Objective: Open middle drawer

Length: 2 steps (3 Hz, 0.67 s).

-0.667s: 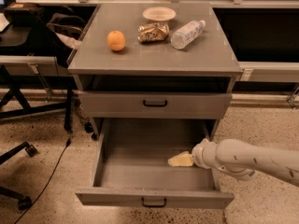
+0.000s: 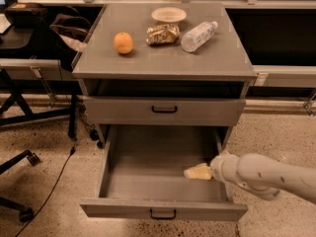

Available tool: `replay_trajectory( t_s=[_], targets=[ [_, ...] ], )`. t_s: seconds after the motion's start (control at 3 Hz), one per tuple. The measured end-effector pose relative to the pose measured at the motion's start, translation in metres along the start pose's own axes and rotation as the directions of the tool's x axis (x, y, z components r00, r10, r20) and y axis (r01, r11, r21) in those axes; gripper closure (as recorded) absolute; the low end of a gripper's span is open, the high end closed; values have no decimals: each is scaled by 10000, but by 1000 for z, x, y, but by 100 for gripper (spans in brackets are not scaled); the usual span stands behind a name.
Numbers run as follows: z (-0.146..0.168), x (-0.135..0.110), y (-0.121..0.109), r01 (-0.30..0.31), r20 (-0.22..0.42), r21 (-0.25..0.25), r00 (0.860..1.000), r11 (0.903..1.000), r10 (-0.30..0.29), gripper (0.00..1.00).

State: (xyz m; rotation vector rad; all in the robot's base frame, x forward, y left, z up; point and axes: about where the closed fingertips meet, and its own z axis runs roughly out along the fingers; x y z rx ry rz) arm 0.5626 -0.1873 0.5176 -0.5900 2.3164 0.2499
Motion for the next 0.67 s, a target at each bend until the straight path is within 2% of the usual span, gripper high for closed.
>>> replay_trajectory(
  t_s=[0.33, 0.67],
  targets=[
    [-46, 30, -30, -997, 403, 989, 9946, 9901, 961, 0],
    [-46, 30, -30, -997, 403, 989, 9946, 9901, 961, 0]
  ],
)
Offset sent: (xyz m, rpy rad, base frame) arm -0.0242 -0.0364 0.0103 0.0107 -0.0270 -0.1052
